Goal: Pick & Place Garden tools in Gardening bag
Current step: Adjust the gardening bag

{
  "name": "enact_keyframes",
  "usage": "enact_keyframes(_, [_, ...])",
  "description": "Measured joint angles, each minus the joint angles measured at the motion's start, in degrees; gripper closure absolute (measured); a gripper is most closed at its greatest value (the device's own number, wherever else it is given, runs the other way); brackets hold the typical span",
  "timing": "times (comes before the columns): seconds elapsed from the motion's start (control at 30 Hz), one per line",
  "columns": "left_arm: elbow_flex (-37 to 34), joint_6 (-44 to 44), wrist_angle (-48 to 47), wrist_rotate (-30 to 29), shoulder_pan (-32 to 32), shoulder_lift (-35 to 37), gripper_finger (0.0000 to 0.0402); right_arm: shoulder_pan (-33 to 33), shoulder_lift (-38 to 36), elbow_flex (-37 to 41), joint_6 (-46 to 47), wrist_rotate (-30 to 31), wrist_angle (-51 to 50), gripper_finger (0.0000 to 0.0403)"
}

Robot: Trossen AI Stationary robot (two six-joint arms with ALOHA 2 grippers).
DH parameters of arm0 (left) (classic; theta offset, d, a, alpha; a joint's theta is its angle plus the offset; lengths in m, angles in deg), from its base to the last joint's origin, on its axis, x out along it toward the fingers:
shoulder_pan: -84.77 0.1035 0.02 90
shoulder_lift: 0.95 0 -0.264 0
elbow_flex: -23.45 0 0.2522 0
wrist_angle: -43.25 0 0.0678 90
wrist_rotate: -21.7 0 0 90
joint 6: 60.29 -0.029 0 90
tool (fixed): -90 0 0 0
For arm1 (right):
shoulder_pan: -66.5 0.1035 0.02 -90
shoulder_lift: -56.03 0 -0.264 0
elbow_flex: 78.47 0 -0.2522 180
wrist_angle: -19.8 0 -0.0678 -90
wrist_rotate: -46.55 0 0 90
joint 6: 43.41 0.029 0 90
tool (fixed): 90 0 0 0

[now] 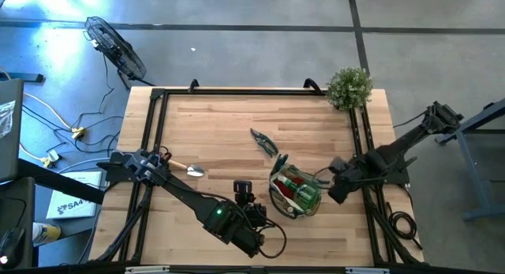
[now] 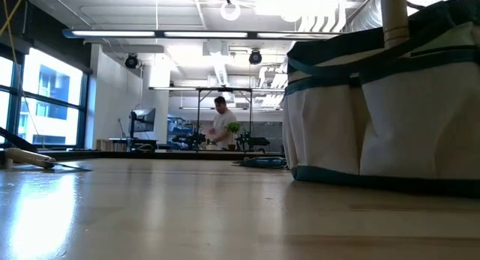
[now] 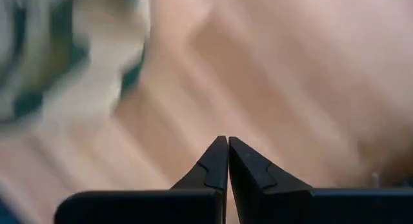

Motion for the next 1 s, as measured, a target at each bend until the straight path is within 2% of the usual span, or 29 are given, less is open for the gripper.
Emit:
enact_keyframes(0.13, [0.00, 0.01, 0.32, -0.02, 0.00, 0.00, 0.0233, -0.39, 0.00, 0.00, -2.36, 11.45, 3.79, 0.0400])
enact_keyframes(0.23, [0.00, 0.01, 0.32, -0.02, 0.00, 0.00, 0.0233, -0.38, 0.00, 0.00, -4.38, 13.59, 7.69, 0.0400])
enact_keyframes(0.57, [0.00, 0.03, 0.28, -0.02, 0.00, 0.00, 0.0233, -0.34, 0.04, 0.00, -7.06, 9.26, 17.17, 0.0400])
enact_keyframes(1.0, [0.00, 0.06, 0.07, -0.02, 0.00, 0.00, 0.0233, -0.23, 0.14, 0.00, -5.64, 2.42, 28.22, 0.0400])
